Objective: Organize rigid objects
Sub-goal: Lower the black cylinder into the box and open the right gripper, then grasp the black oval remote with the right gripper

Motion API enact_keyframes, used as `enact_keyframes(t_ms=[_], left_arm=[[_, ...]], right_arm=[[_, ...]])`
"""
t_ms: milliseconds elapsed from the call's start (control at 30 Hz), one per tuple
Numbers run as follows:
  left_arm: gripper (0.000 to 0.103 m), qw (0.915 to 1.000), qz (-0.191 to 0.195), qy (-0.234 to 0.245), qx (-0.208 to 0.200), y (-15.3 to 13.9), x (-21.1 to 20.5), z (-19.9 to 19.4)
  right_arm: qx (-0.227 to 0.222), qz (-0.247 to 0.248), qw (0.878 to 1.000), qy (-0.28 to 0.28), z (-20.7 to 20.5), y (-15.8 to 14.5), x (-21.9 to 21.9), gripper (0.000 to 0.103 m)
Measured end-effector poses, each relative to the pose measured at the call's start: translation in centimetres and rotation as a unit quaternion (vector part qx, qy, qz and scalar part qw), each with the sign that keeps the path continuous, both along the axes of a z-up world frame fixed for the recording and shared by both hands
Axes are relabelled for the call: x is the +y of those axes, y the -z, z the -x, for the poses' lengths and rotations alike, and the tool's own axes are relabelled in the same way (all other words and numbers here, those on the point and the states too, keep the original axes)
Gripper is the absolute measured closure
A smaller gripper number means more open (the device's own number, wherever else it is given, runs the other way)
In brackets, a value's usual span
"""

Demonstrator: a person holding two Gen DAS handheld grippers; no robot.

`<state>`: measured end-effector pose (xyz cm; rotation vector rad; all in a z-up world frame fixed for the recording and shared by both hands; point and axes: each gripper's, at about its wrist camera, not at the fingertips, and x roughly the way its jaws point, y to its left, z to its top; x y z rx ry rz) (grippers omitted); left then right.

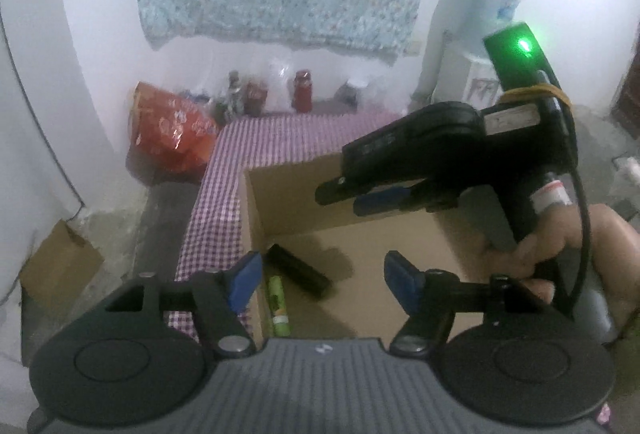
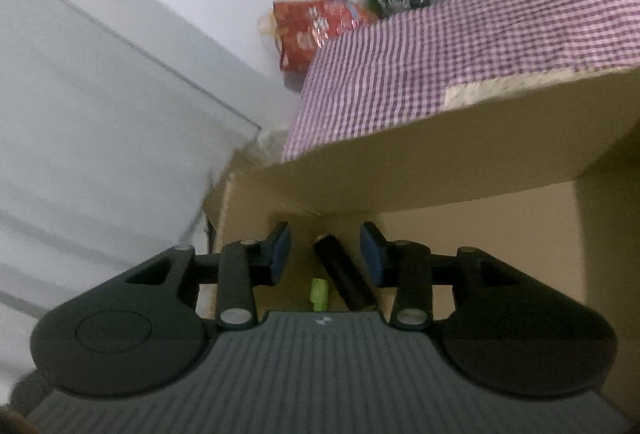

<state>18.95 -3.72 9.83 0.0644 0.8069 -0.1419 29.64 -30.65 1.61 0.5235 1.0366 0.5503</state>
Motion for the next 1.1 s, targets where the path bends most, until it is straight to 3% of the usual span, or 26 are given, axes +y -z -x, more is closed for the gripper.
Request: enact_keyframes(t_ms=[200, 333, 467, 600, 700, 800, 900, 1000, 1100], left_arm=[[0.028, 0.9991, 0.021, 0.023, -0.028, -1.7, 0.0, 3.6], [0.026, 0.9965, 0.043, 0.058, -0.041, -2.1, -0.5, 6.6], [0.021, 0.9916, 0.054, 0.111, -0.040, -1.0, -2.0, 9.3], [0.021, 0.9828, 0.051, 0.178, -0.008, 1.8, -4.7, 11.4], [0.021, 0.9739, 0.042, 0.223, 0.014, 4.5, -7.2, 12.6], [0.022, 0.9675, 0.022, 0.250, 0.033, 7.2, -9.6, 13.7], [0.033, 0.9629, -0.014, 0.264, 0.053, 9.8, -12.1, 13.9], [0.039, 0.9597, -0.044, 0.272, 0.058, 11.6, -14.0, 13.7], [0.045, 0.9574, -0.057, 0.277, 0.059, 12.6, -15.5, 13.1]], right_arm=[[-0.031, -0.067, 0.997, 0.018, 4.6, -3.5, -5.6, 0.064], [-0.072, -0.120, 0.990, 0.017, 11.8, -6.2, -10.5, 0.059], [-0.116, -0.137, 0.983, 0.036, 19.9, -6.7, -15.4, 0.052], [-0.122, -0.114, 0.982, 0.089, 26.5, -3.6, -19.7, 0.050], [-0.086, -0.091, 0.981, 0.149, 30.0, 0.5, -21.8, 0.049], [-0.038, -0.095, 0.977, 0.188, 31.4, 5.1, -22.4, 0.049], [0.015, -0.094, 0.971, 0.218, 32.1, 9.3, -22.4, 0.050], [0.040, -0.104, 0.968, 0.225, 32.6, 11.3, -22.9, 0.054], [0.046, -0.101, 0.968, 0.226, 33.0, 11.4, -22.8, 0.057]])
